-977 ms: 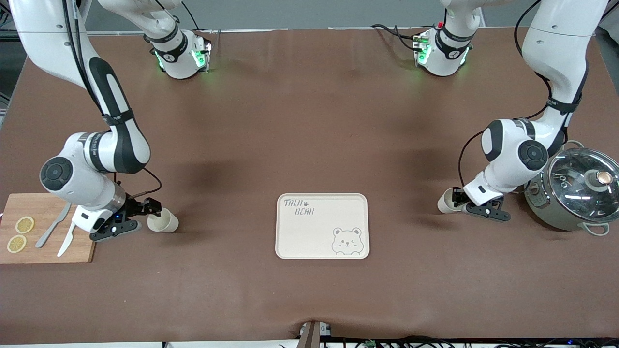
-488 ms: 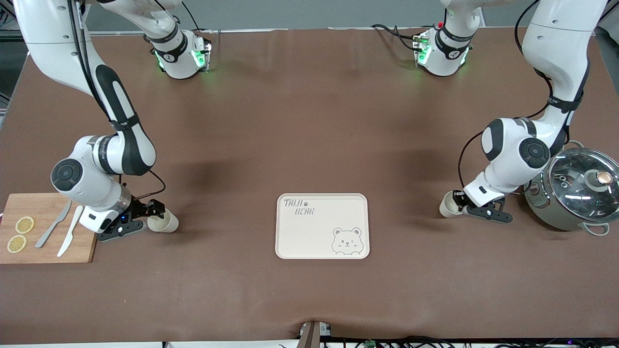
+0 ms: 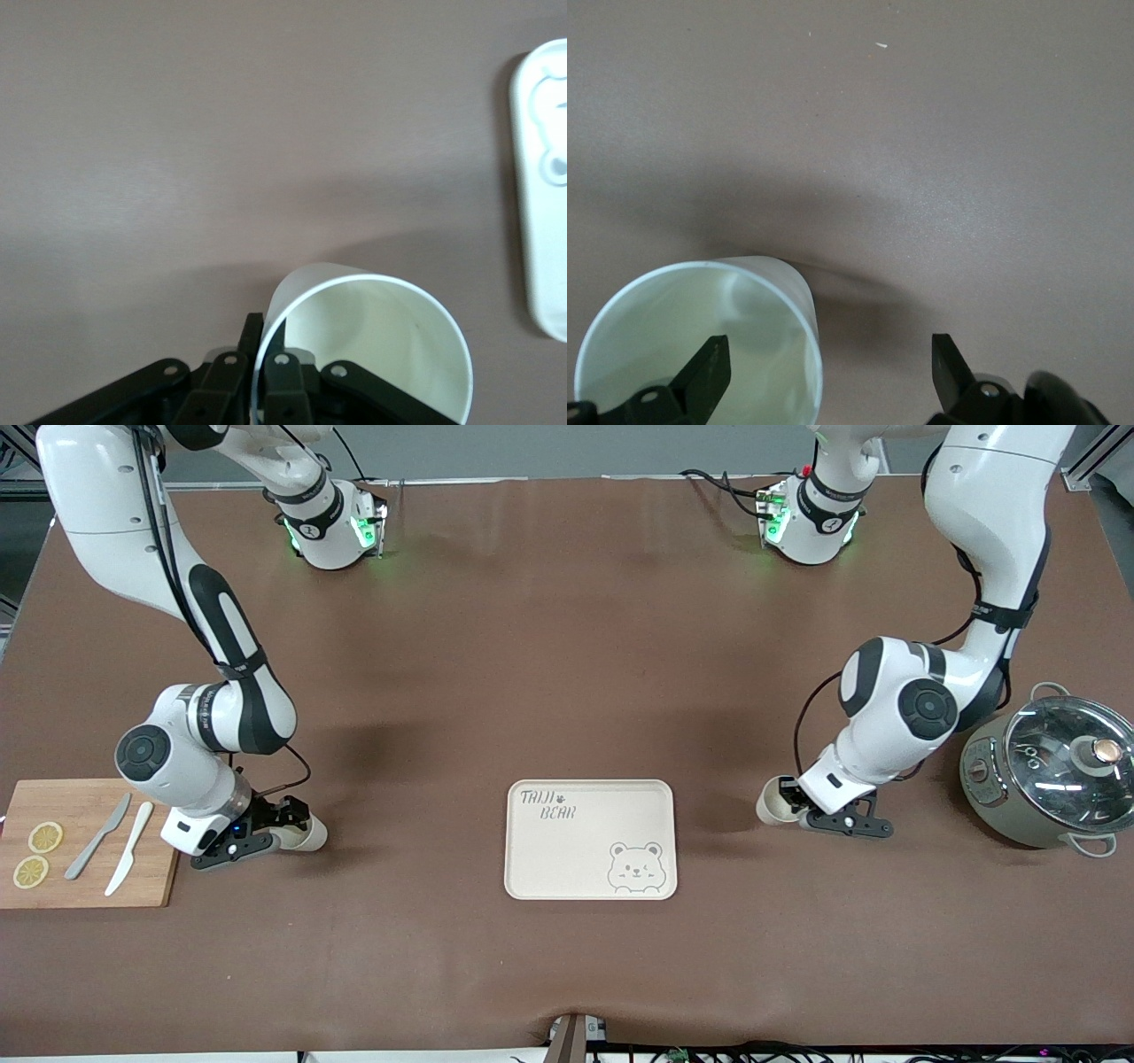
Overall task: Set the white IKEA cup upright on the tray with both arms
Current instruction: 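Carry the cup with the left gripper over the bear tray, then set the left cup on the tray while the right gripper carries its cup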
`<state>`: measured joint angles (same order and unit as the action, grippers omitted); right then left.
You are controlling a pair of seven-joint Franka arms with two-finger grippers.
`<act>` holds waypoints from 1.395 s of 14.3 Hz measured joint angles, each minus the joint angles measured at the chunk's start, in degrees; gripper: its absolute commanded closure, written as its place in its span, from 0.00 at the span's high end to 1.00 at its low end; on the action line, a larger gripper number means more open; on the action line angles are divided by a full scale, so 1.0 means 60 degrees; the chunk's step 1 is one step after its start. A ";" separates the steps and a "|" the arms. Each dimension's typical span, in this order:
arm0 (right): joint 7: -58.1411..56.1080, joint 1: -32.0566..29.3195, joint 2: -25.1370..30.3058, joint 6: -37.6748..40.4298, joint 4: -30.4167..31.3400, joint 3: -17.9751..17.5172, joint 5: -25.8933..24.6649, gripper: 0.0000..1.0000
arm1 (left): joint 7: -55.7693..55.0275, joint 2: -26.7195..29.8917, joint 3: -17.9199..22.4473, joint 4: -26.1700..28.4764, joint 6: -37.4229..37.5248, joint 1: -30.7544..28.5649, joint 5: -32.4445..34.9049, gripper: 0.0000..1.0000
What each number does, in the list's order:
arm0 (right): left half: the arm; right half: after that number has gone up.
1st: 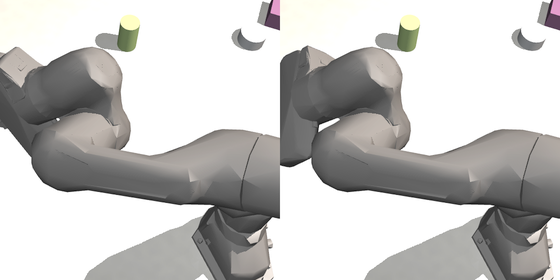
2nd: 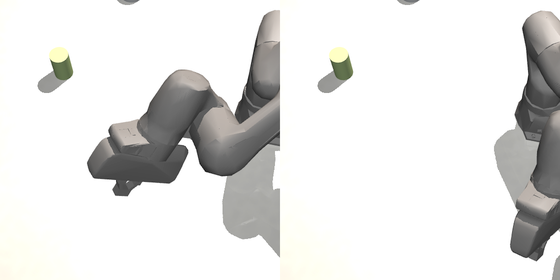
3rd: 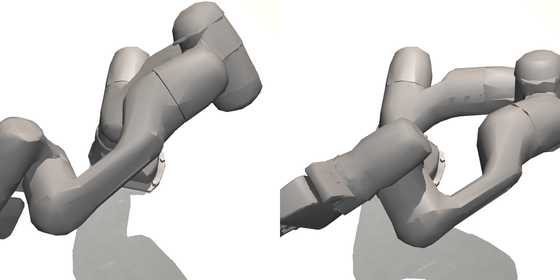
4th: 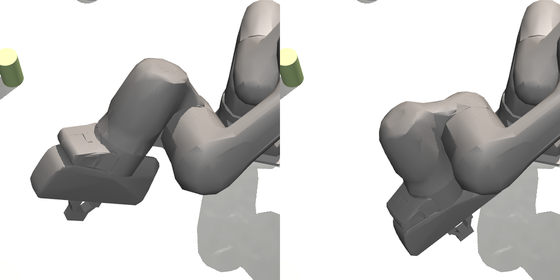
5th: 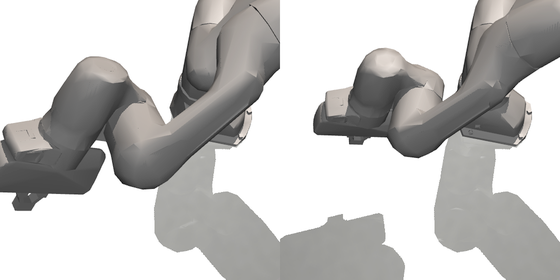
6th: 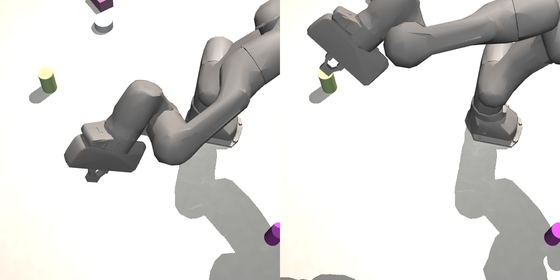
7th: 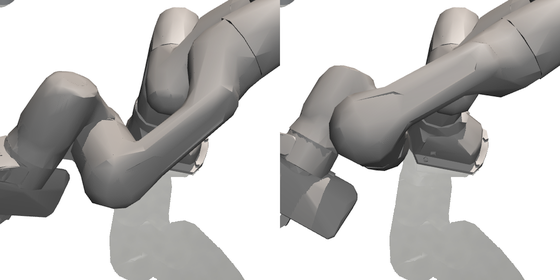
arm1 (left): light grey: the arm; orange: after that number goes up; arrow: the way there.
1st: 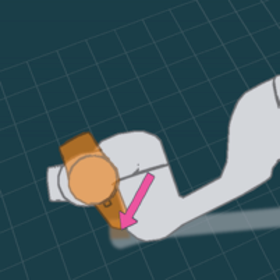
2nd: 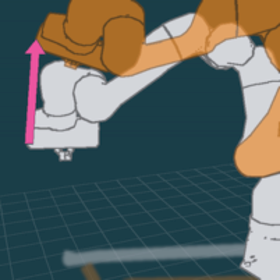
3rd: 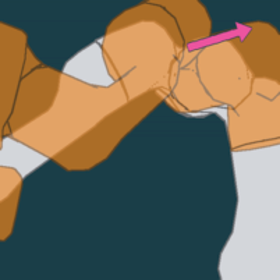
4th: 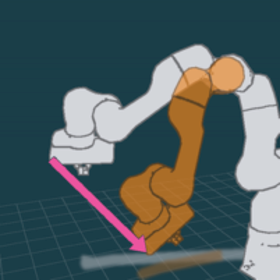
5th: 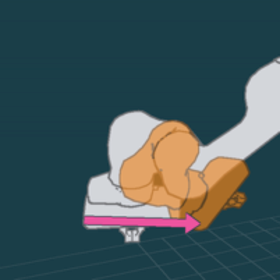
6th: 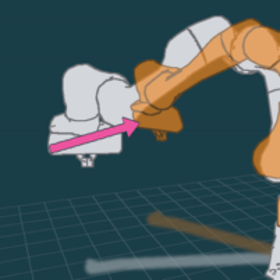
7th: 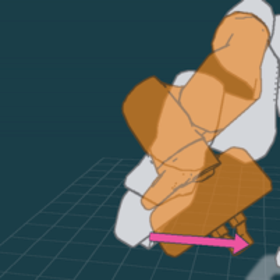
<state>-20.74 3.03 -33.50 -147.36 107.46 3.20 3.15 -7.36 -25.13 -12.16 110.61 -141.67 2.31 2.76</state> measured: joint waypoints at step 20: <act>0.0415 0.0120 0.0067 0.1408 -0.1042 -0.0123 0.0533 0.00 | -0.5058 -0.2533 0.0151 -0.4429 0.2526 0.2929 0.0529 0.00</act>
<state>-18.26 3.75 -33.10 -138.91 101.21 2.46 6.35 -37.70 -40.32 -11.25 84.04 -126.51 19.88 5.94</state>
